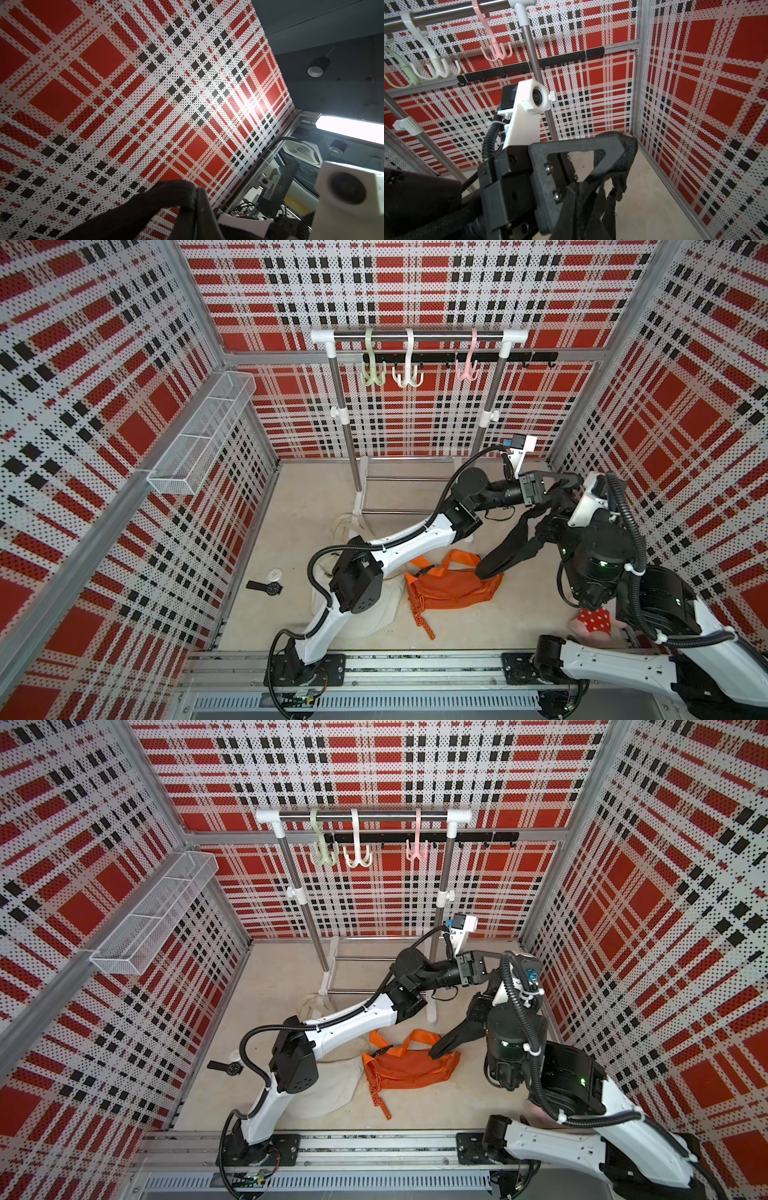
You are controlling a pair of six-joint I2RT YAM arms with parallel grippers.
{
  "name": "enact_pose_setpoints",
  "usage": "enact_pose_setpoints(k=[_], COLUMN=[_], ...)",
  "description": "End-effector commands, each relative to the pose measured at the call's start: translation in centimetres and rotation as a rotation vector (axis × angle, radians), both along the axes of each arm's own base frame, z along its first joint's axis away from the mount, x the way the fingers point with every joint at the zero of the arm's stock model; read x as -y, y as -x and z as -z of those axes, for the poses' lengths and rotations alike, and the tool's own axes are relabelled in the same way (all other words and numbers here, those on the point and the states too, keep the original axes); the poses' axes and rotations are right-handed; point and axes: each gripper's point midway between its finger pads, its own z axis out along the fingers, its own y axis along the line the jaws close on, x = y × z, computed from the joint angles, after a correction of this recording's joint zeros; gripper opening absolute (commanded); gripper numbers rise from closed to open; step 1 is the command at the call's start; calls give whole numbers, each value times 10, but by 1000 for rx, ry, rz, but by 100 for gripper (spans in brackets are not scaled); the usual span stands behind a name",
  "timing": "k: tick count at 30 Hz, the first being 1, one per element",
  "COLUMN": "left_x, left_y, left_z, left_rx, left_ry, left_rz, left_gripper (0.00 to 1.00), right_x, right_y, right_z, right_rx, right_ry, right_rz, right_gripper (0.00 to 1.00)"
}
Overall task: Take the bag off the hook
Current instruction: Place the bag at the center of the board.
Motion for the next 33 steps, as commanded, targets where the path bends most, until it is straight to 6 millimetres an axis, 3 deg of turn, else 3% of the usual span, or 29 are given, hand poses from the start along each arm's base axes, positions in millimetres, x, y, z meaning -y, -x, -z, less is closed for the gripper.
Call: enact_pose_setpoints(k=[1, 9, 15, 22, 27, 30, 33], left_x=[20, 23, 35, 52, 52, 48, 43], left_y=[-9, -8, 9, 5, -6, -19, -28], left_z=[31, 6, 20, 64, 83, 94, 104], left_rx=[-63, -62, -65, -93, -99, -99, -99], left_ry=[-48, 34, 8, -64, -102, -122, -143], left_rz=[28, 35, 70, 91, 91, 81, 72], left_gripper=[7, 8, 8, 8, 8, 7, 7], right_x=[34, 46, 47, 54, 42, 30, 16], right_y=[14, 18, 17, 19, 13, 2, -22], right_z=[-8, -38, -46, -19, 0, 10, 30], right_rx=[21, 53, 66, 40, 19, -9, -95], right_ry=[-94, -47, -19, -18, -3, 27, 45], right_rz=[55, 82, 116, 171, 176, 185, 163], right_gripper=[0, 0, 0, 0, 0, 0, 0])
